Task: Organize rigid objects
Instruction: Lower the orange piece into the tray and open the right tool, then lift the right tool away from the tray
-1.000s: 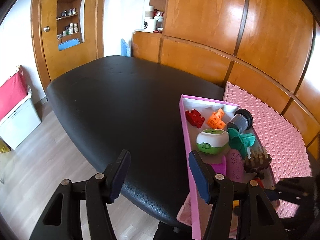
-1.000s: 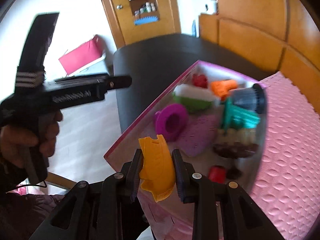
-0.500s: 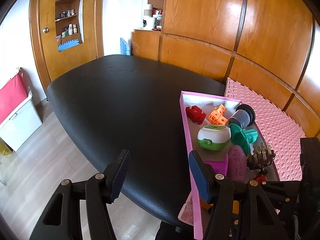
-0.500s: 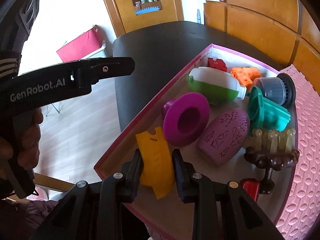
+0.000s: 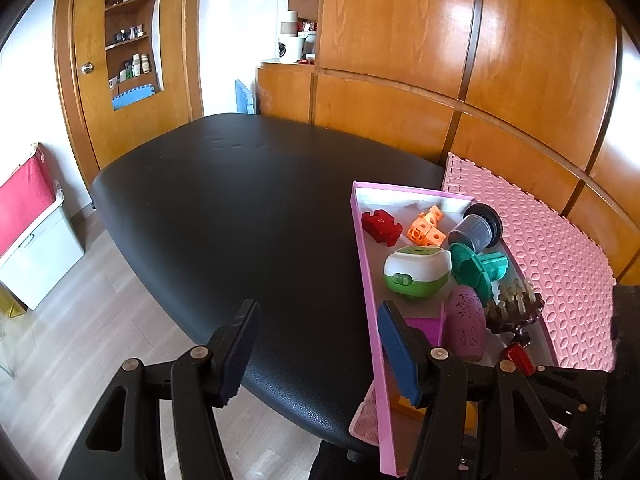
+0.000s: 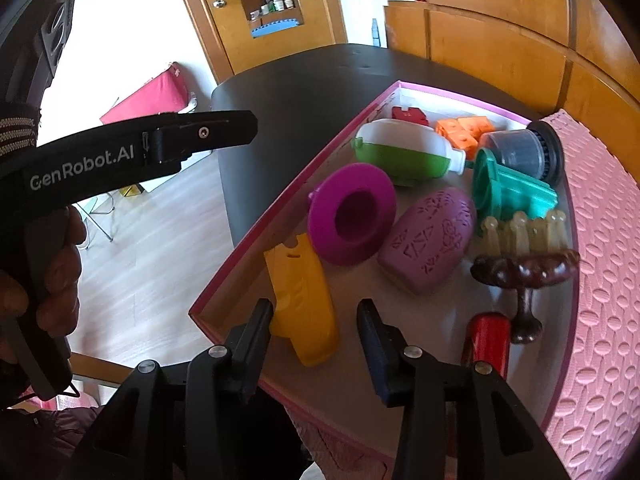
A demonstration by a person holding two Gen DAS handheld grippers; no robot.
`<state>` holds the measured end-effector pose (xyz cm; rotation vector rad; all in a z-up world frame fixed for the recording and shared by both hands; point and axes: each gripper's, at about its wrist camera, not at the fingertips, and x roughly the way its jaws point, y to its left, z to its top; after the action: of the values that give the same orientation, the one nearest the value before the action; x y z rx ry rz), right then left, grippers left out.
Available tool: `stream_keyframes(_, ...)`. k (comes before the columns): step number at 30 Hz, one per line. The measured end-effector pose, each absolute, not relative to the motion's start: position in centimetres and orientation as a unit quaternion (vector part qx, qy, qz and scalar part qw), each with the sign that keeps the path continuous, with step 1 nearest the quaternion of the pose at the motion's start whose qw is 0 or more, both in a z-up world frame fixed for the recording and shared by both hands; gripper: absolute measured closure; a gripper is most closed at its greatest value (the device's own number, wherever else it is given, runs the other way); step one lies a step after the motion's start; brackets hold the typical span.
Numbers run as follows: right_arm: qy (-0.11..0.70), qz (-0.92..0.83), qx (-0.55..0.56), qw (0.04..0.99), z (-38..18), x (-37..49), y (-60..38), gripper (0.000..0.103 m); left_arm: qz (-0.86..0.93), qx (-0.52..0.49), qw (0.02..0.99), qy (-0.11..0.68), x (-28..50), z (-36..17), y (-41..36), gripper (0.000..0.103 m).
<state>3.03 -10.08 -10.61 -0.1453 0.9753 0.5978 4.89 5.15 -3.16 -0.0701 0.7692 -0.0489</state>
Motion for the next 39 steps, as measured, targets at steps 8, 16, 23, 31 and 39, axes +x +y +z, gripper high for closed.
stream_keyframes(8,0.436,0.267,-0.060,0.857,-9.2,1.7,-11.2,0.059,-0.025,-0.030,0.926,0.375,4.7,-3.1,4.6,0.042)
stream_keyframes(16,0.417,0.255,-0.078,0.869,-9.2,1.2,-11.1,0.060,-0.029,-0.022,0.926,0.375,4.4,-3.0,4.0,0.041)
stream_keyframes(23,0.421,0.264,-0.063,0.865,-9.2,1.3,-11.2,0.062,-0.029,-0.018,0.928,0.370,4.1,-2.7,3.7,0.038)
stream_keyframes(31,0.397,0.216,-0.016,0.892,-7.1,0.6,-13.8,0.060,-0.036,-0.010,0.935,0.351,3.2,-1.7,2.6,0.025)
stream_keyframes(39,0.359,0.082,0.003,0.930,-5.0,-0.1,-16.6,0.059,-0.051,-0.015,0.939,0.341,1.3,-1.2,0.5,0.002)
